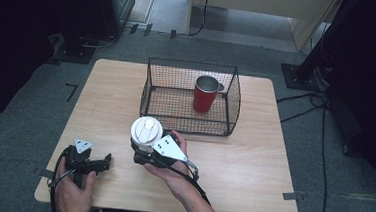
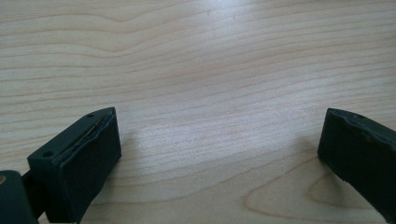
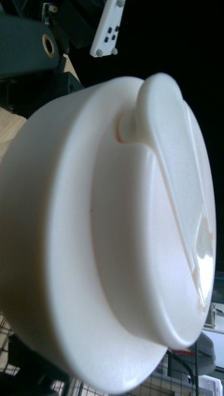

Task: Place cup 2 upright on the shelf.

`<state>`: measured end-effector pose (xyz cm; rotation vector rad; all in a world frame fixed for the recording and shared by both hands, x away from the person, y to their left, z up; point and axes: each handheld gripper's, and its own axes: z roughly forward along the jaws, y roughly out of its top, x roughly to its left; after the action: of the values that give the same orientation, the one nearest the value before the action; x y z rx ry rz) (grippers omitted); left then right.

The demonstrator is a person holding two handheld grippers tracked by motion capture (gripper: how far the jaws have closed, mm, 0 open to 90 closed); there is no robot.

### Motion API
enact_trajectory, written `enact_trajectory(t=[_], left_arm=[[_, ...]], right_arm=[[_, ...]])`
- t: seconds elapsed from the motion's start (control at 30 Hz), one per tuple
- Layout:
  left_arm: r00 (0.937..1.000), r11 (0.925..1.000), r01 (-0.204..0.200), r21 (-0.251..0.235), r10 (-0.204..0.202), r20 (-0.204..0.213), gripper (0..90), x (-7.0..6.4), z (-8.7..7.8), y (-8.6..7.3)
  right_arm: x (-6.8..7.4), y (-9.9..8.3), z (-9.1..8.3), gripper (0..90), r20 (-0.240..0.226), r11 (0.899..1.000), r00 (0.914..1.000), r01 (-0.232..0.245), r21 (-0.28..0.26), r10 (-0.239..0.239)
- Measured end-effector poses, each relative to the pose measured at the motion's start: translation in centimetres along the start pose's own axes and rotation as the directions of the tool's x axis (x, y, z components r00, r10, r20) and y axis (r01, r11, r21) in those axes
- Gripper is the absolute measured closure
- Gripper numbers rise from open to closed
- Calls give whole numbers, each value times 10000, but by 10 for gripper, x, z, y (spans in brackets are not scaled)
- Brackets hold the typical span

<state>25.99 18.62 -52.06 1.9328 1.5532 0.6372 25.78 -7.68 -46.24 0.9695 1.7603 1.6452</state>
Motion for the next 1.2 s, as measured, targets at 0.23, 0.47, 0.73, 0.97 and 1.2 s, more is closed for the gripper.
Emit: enact_trajectory(t=[0.23, 0.47, 0.73, 0.97, 1.2], left_arm=[[10000, 10000, 14, -13, -14, 2, 0, 0, 0, 0], [10000, 10000, 11, 6, -11, 7, 0, 0, 0, 0], [10000, 10000, 16, -4, -16, 5, 0, 0, 0, 0], [10000, 10000, 16, -4, -16, 4, 0, 0, 0, 0], [10000, 10000, 16, -4, -16, 4, 0, 0, 0, 0]], right_arm=[[-8, 7, -6, 160, 393, 9994, 9989, -251, -224, 260], [-14, 14, -10, 160, 436, 9986, 9989, -137, -505, 159], [-21, 25, -13, 160, 773, 9964, 9967, -167, -827, 231], [-29, 38, -16, 160, 941, 9939, 9952, -181, -1087, 284], [-39, 46, -18, 159, 1221, 9928, 9920, -174, -1184, 319]])
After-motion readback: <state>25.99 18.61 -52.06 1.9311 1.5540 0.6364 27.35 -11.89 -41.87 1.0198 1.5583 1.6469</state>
